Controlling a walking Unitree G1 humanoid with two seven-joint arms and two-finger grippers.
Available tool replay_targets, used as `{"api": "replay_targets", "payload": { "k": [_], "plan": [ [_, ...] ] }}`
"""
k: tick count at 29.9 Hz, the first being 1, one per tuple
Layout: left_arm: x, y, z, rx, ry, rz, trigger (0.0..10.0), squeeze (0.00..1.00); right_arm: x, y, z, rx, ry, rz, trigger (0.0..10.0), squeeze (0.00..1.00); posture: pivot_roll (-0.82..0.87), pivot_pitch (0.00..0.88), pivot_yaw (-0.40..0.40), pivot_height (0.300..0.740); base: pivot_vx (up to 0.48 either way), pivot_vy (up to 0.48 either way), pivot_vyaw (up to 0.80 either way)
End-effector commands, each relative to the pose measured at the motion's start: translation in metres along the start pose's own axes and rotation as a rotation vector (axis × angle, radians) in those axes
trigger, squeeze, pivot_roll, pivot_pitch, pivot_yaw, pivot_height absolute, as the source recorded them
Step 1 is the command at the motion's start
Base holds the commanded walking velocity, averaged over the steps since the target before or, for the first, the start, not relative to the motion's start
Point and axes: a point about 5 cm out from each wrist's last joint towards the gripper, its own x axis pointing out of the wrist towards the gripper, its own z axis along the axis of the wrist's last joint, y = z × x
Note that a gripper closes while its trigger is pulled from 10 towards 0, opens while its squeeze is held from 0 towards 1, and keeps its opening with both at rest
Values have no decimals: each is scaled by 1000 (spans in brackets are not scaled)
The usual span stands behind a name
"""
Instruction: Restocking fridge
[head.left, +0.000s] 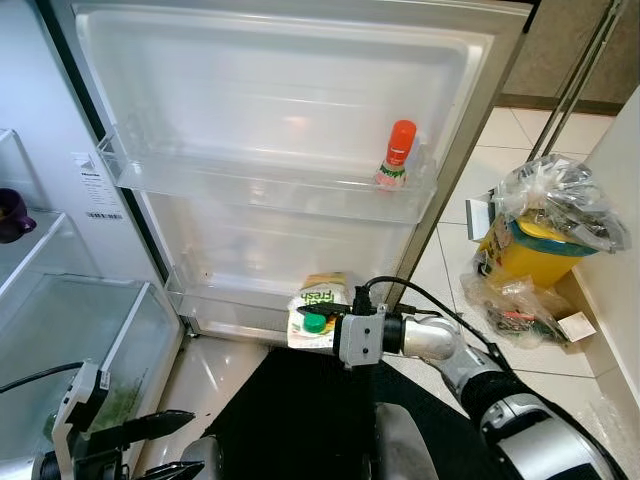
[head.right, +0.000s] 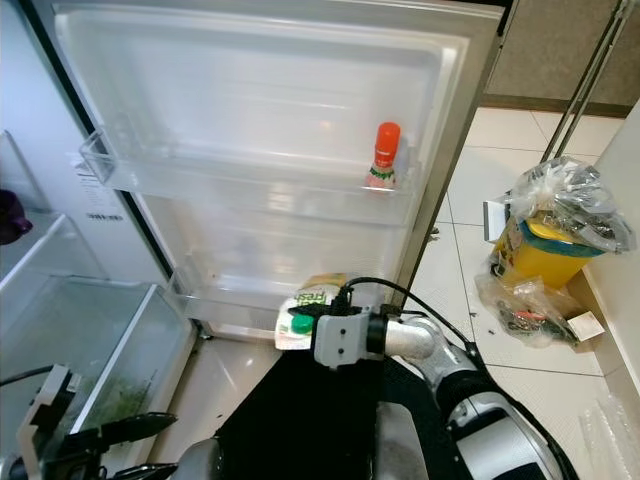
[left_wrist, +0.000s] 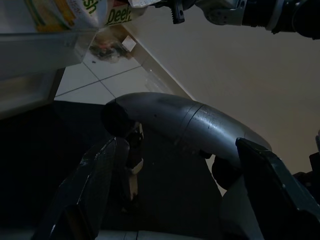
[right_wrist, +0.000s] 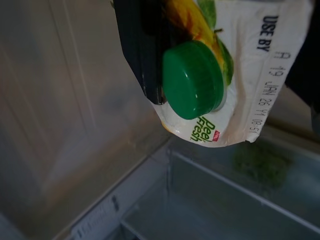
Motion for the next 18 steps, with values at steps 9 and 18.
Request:
{"api": "replay_targets", "payload": {
  "k": [9, 18],
  "plan": [
    [-6, -1, 4, 1, 30, 11, 10000, 0, -8, -15, -9, -43, 92, -86, 10000, 0, 38, 217, -46, 551, 0, 0, 0],
    [-6, -1, 4, 1, 30, 13, 10000, 0, -11, -27, -8, 37, 53, -242, 10000, 0, 39, 217, -45, 551, 0, 0, 0]
  ]
}}
